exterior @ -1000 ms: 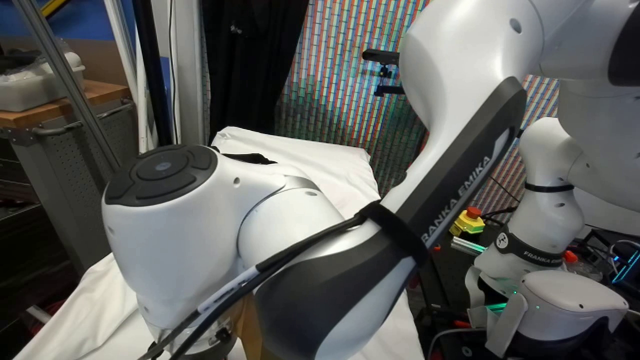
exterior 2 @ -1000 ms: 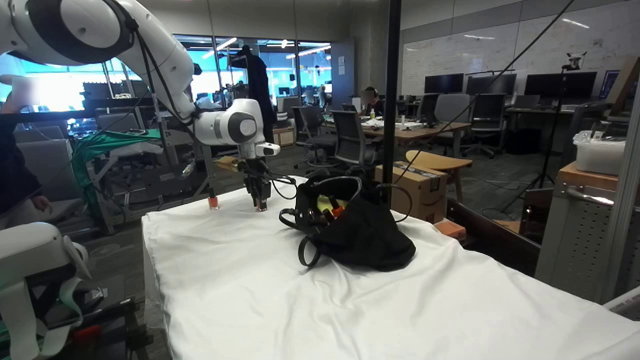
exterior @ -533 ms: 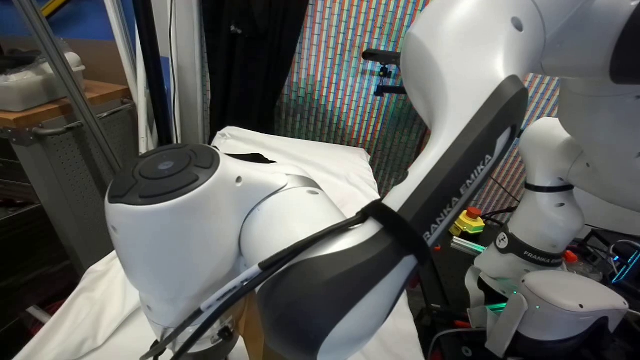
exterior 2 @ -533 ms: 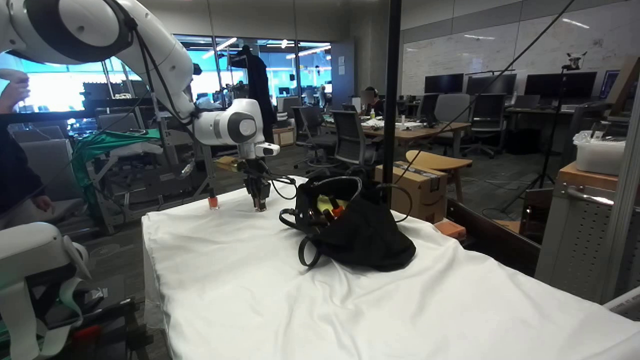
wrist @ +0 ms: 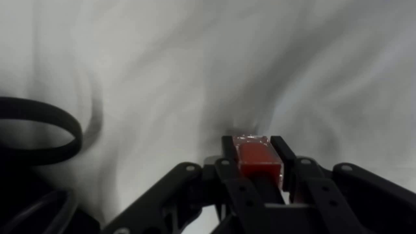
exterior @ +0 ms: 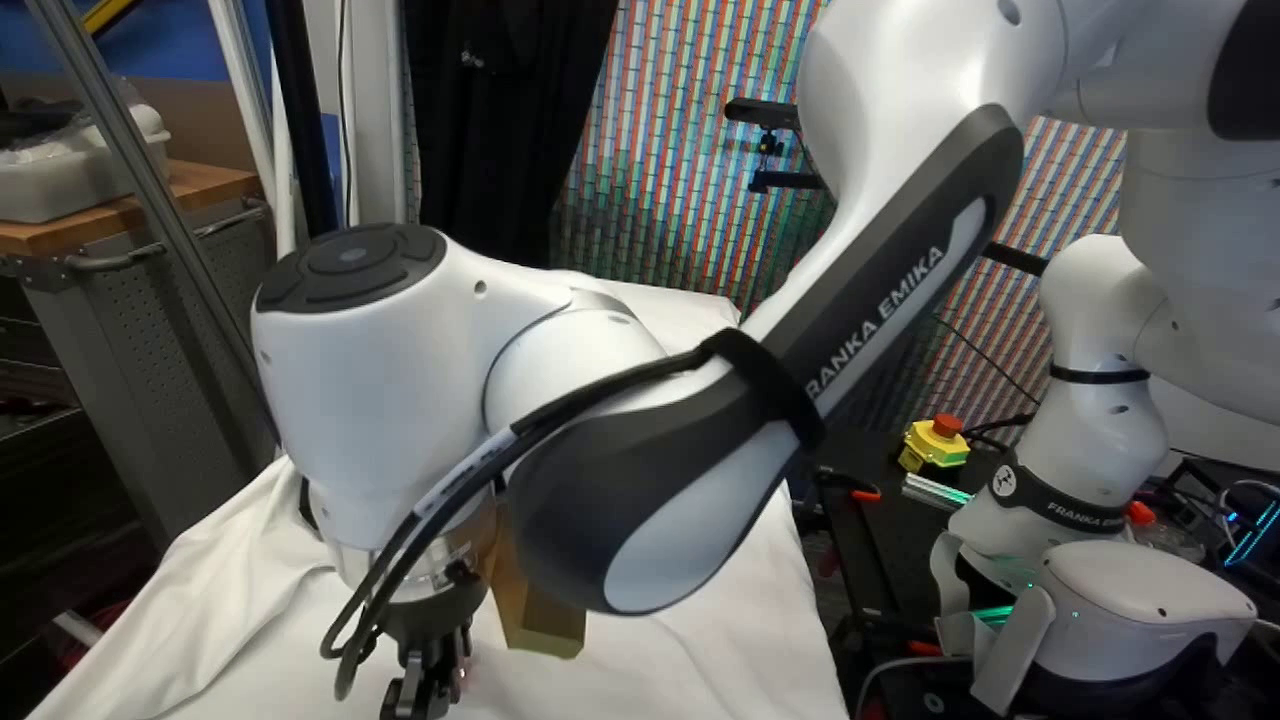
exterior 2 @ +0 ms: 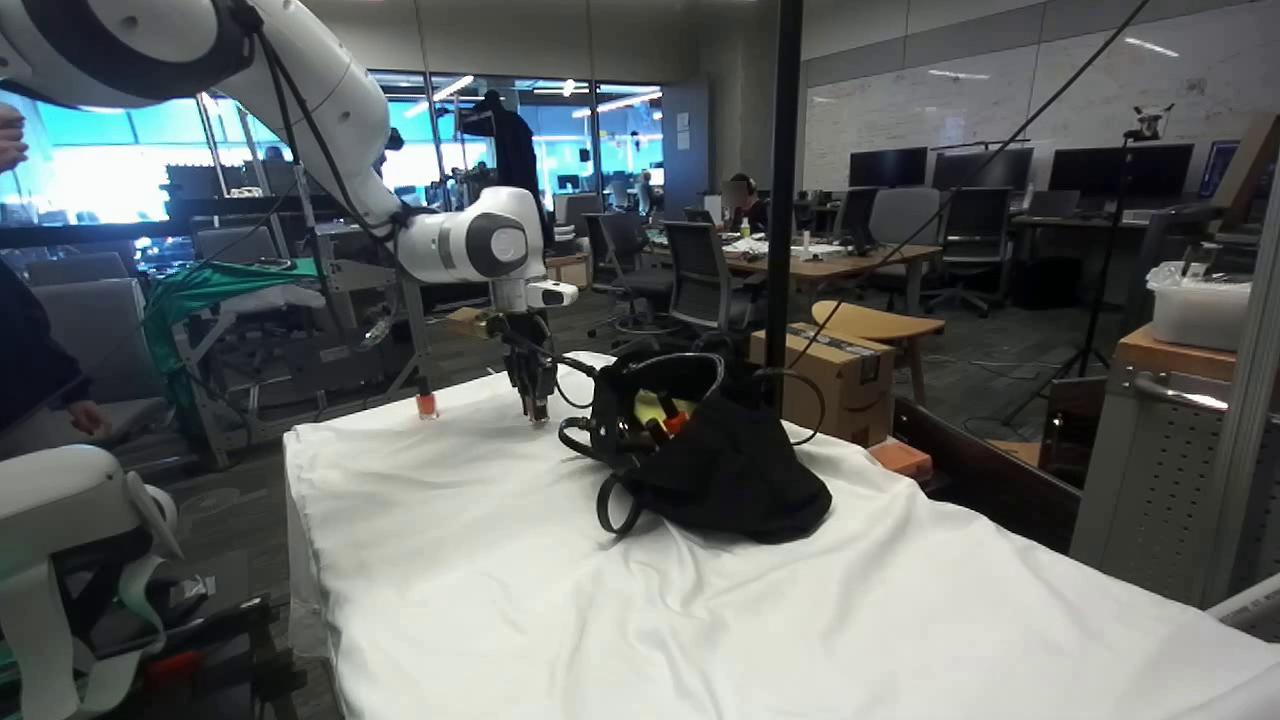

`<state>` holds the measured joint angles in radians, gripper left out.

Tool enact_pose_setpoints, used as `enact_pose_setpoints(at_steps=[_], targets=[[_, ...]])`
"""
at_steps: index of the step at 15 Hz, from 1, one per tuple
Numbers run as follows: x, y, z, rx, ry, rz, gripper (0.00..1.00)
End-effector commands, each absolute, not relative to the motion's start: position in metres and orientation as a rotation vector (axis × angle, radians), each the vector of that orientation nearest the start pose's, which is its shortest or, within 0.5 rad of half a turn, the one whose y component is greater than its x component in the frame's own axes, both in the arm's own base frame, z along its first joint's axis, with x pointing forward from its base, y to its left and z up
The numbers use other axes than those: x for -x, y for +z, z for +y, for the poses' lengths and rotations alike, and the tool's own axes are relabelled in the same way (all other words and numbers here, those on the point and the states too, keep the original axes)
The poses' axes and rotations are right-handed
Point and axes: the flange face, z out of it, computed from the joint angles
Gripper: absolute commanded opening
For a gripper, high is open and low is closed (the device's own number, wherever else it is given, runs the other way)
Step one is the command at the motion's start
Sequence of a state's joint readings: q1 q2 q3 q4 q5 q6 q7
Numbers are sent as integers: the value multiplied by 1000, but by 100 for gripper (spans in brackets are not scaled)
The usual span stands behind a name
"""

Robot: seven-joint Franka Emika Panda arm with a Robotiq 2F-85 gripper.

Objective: Pick up the nail polish and put them in the bag

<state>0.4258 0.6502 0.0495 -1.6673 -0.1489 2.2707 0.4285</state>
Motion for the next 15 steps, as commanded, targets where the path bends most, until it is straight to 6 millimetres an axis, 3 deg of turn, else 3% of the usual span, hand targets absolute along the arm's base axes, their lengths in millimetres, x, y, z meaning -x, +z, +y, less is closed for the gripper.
enact_pose_setpoints(at_steps=[1,7,15], targets=[[-607,262,266,3240,-14,-208,16],[-620,311,201,3259,-115,-85,16],[-626,355,141,3280,-208,19,16]])
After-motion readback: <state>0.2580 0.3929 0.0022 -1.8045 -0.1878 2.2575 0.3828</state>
